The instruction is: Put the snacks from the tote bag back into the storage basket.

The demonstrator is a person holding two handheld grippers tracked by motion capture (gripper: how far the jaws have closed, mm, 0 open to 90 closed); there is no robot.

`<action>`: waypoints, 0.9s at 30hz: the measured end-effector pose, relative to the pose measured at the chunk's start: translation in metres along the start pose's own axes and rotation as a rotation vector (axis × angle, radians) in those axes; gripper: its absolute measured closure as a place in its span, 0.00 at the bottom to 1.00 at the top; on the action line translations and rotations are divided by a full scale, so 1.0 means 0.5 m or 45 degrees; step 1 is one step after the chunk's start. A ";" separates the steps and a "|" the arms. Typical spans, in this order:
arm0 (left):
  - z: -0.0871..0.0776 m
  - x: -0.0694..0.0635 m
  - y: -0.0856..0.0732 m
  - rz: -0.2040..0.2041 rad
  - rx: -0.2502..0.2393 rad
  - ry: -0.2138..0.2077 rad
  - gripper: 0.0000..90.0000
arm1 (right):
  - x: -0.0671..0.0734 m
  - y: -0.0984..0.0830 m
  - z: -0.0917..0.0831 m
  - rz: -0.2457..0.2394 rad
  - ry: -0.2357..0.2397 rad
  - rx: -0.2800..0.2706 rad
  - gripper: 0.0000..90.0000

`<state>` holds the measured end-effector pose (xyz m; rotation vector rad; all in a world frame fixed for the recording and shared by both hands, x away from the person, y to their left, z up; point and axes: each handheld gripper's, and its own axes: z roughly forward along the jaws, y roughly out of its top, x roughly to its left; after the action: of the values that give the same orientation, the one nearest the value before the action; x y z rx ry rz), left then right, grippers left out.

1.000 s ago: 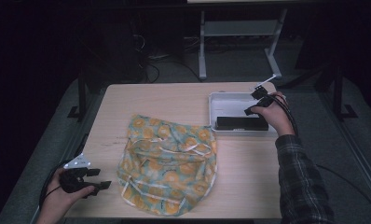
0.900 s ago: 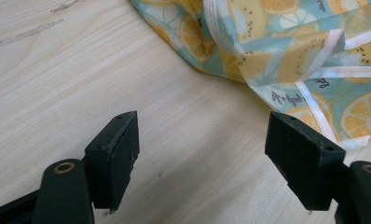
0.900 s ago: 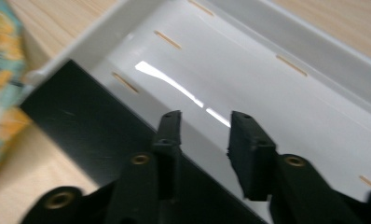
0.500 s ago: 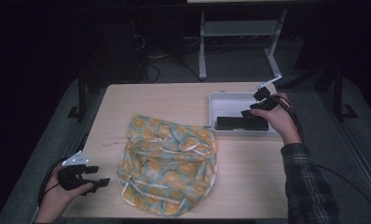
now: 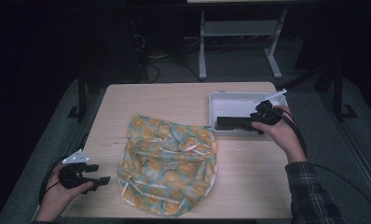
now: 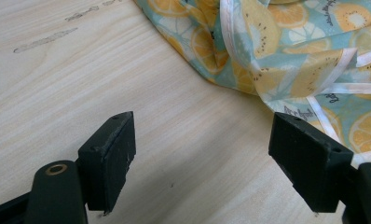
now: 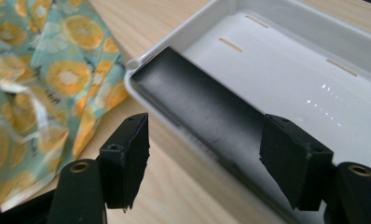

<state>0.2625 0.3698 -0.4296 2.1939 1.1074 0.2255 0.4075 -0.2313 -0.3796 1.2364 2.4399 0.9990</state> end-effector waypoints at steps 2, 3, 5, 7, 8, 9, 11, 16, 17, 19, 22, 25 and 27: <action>0.000 0.000 0.001 0.002 0.002 -0.001 0.25 | 0.010 -0.008 -0.004 -0.003 0.002 0.007 0.32; 0.001 -0.001 0.001 0.004 0.003 -0.001 0.25 | 0.014 -0.012 -0.007 -0.006 0.005 0.008 0.32; 0.001 -0.002 0.002 0.006 -0.001 -0.003 0.25 | 0.023 -0.019 -0.013 -0.005 0.011 -0.001 0.30; 0.002 -0.003 0.002 0.007 0.000 -0.002 0.25 | 0.031 -0.026 -0.020 -0.014 0.007 -0.006 0.29; 0.002 -0.003 0.002 0.007 -0.002 -0.003 0.25 | 0.035 -0.030 -0.023 -0.015 0.014 -0.016 0.29; 0.002 -0.003 0.002 0.007 -0.002 -0.003 0.25 | 0.041 -0.036 -0.027 -0.019 0.025 -0.024 0.28; 0.003 -0.003 0.002 0.010 -0.001 -0.005 0.25 | 0.052 -0.043 -0.031 -0.031 0.023 -0.019 0.27; 0.003 -0.004 0.003 0.014 -0.002 -0.005 0.25 | 0.074 -0.061 -0.042 -0.046 0.028 -0.027 0.26; 0.003 -0.004 0.004 0.013 -0.002 -0.005 0.25 | 0.077 -0.065 -0.043 -0.053 0.031 -0.036 0.26; 0.004 -0.005 0.004 0.009 -0.005 -0.006 0.25 | 0.084 -0.074 -0.046 -0.056 0.039 -0.040 0.25; 0.005 -0.005 0.004 0.011 -0.003 -0.008 0.25 | 0.095 -0.089 -0.048 -0.057 0.045 -0.034 0.25; 0.004 -0.004 0.005 0.010 -0.004 -0.008 0.24 | 0.105 -0.108 -0.047 -0.054 0.045 -0.021 0.24; 0.004 -0.004 0.005 0.010 -0.006 -0.009 0.24 | 0.111 -0.120 -0.046 -0.055 0.041 -0.015 0.23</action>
<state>0.2635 0.3662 -0.4296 2.1935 1.0931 0.2233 0.3251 -0.2236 -0.3970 1.1670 2.4707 1.0280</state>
